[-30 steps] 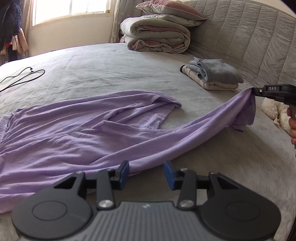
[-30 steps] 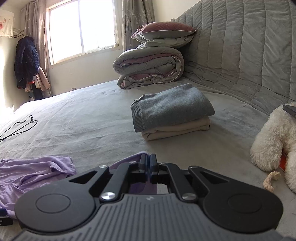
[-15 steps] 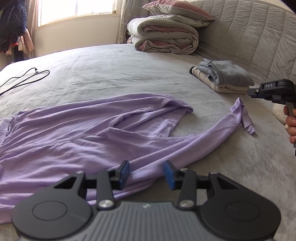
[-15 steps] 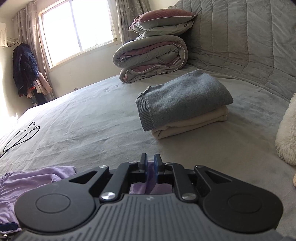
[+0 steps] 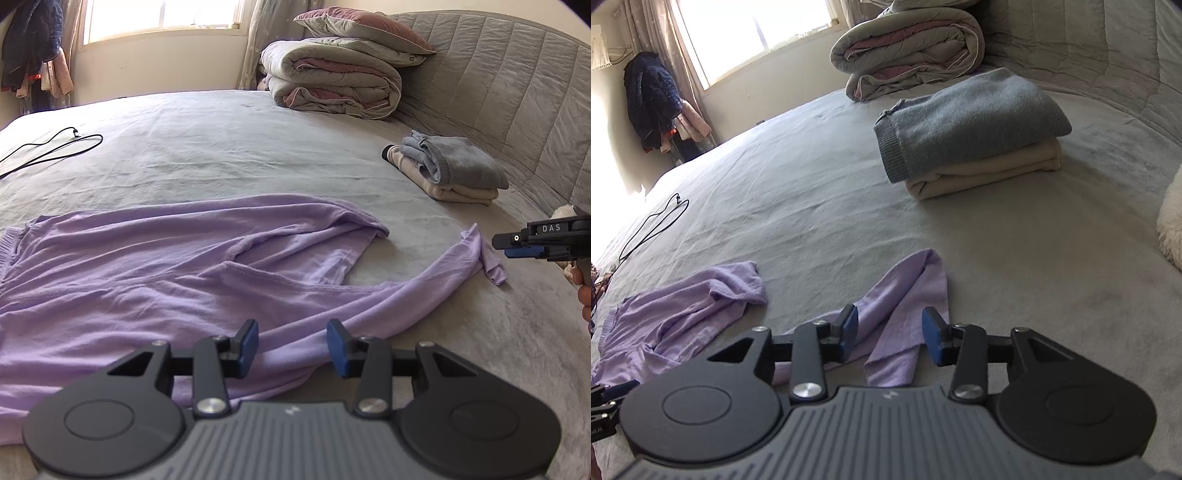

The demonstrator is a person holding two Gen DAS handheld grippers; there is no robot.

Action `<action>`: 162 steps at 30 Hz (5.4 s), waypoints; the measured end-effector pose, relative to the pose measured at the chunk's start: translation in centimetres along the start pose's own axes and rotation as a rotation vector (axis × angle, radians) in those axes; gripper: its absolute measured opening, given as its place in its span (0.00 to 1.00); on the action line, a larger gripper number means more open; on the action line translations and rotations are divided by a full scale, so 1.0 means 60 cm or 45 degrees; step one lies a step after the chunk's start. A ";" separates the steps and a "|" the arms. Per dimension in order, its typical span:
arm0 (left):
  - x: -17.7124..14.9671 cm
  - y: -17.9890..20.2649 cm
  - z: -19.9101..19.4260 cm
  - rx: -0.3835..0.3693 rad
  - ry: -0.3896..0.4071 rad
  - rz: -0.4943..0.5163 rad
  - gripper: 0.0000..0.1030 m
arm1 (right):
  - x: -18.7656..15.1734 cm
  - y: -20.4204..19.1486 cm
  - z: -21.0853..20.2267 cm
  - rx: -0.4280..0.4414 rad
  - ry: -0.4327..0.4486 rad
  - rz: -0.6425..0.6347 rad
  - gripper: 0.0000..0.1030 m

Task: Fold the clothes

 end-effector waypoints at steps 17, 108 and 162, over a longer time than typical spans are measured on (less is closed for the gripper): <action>0.006 0.041 0.019 -0.015 0.004 0.096 0.05 | -0.010 0.016 0.003 -0.092 -0.037 -0.039 0.01; -0.115 -0.327 -0.184 0.538 0.049 -0.910 0.33 | -0.151 -0.309 0.034 0.389 -0.038 -1.053 0.04; -0.108 -0.324 -0.196 0.582 0.132 -0.946 0.05 | -0.213 -0.363 -0.006 0.526 0.159 -1.143 0.00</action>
Point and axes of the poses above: each gripper's, at about its wrist camera, not at the fingertips, and z roughly the way its jaws point, y to its right, x to its top, the point moved 1 cm from there along z, roughly the way its jaws point, and after that the axes turned 3 degrees about z, right-handed, at the moved point
